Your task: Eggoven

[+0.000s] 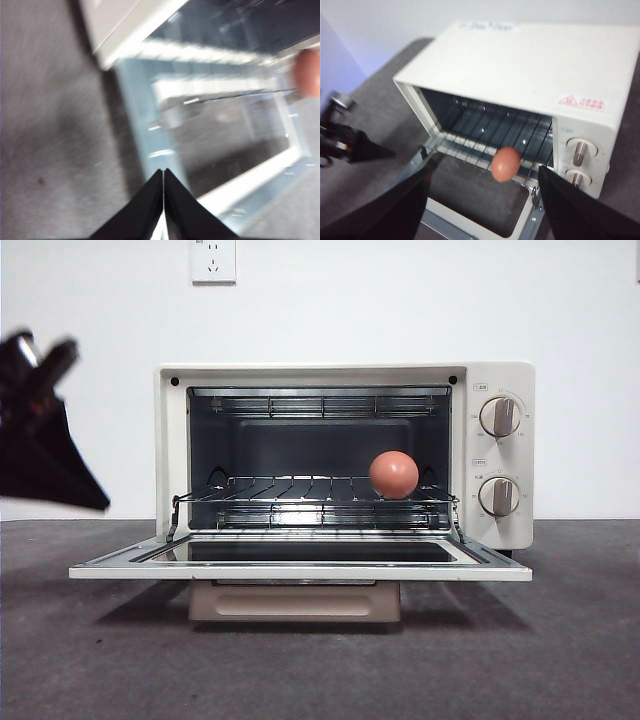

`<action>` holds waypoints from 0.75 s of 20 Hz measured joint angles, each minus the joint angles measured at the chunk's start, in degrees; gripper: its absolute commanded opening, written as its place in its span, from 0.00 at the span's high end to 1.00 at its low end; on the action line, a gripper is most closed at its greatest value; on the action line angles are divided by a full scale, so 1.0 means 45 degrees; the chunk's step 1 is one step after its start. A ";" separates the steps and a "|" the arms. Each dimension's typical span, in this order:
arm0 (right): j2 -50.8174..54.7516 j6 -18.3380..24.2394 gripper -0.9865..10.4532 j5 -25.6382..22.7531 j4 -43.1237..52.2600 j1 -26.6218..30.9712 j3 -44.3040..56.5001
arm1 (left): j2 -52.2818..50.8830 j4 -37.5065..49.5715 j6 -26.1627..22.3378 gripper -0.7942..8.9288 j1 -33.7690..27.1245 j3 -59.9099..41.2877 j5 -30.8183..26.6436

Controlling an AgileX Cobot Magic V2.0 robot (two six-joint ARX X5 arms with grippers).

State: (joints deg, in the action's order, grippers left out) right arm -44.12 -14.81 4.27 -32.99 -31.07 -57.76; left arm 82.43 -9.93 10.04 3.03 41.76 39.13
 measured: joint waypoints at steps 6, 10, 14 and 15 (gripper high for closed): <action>0.0801 0.0005 0.61 0.0000 -0.0253 0.0000 -0.0015 | 0.1695 0.0738 0.0005 0.91 0.0063 -0.0010 -0.0583; 0.0748 0.0005 0.61 0.0000 -0.0452 0.0000 -0.0015 | 0.2055 0.0840 -0.0010 0.91 0.0695 -0.0015 -0.0845; 0.0753 0.0005 0.61 0.0000 -0.0452 0.0000 -0.0015 | 0.2438 0.1001 -0.0010 0.91 0.1224 -0.0015 -0.0947; 0.0758 0.0005 0.61 0.0000 -0.0452 0.0000 -0.0015 | 0.2458 0.1015 -0.0005 0.91 0.1263 -0.0015 -0.0967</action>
State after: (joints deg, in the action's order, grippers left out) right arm -40.71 -14.79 4.27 -35.03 -31.07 -57.82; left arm 93.49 -5.37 10.02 8.71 41.69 34.79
